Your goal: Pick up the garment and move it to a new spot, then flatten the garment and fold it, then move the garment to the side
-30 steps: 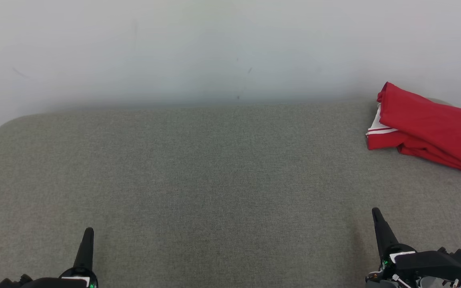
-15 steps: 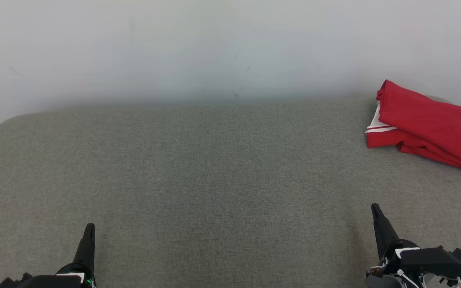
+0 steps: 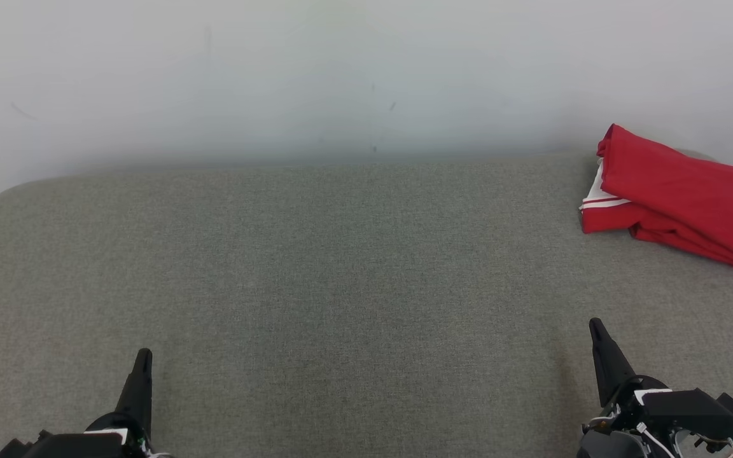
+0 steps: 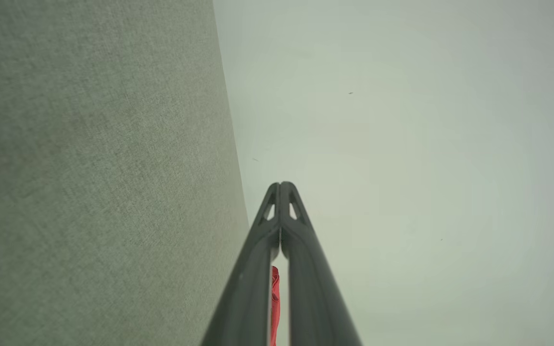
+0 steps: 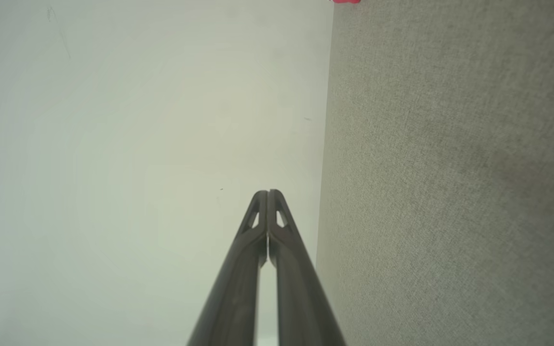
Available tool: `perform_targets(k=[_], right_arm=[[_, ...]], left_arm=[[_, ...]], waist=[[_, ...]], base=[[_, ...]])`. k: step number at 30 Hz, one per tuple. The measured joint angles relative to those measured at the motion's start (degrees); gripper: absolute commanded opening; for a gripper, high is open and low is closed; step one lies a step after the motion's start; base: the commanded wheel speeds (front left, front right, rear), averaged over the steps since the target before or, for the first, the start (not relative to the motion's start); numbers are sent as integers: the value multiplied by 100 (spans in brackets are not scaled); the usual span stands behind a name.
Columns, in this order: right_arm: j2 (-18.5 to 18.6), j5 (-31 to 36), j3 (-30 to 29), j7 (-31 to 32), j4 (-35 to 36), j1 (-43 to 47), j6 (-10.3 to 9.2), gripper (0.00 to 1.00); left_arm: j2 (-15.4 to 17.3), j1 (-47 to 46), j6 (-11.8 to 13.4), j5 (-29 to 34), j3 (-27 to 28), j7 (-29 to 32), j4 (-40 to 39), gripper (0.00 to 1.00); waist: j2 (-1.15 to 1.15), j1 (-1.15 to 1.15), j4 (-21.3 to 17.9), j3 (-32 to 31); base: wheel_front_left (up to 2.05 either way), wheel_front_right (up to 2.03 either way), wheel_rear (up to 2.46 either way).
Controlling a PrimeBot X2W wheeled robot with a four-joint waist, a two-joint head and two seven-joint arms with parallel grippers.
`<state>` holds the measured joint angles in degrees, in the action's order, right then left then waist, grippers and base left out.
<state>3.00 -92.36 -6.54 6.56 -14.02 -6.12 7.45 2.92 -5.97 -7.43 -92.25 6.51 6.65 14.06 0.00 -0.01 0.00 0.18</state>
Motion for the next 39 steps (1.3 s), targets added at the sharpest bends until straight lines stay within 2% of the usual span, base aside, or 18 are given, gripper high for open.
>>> perform_targets(k=[39], right_arm=[[-1, 0, -1, 0, -1, -3, 0, 0]], left_arm=[[-1, -3, -7, -1, 1, 0, 1, 0]], waist=[[0, 0, 0, 0]], base=[[0, 0, 0]])
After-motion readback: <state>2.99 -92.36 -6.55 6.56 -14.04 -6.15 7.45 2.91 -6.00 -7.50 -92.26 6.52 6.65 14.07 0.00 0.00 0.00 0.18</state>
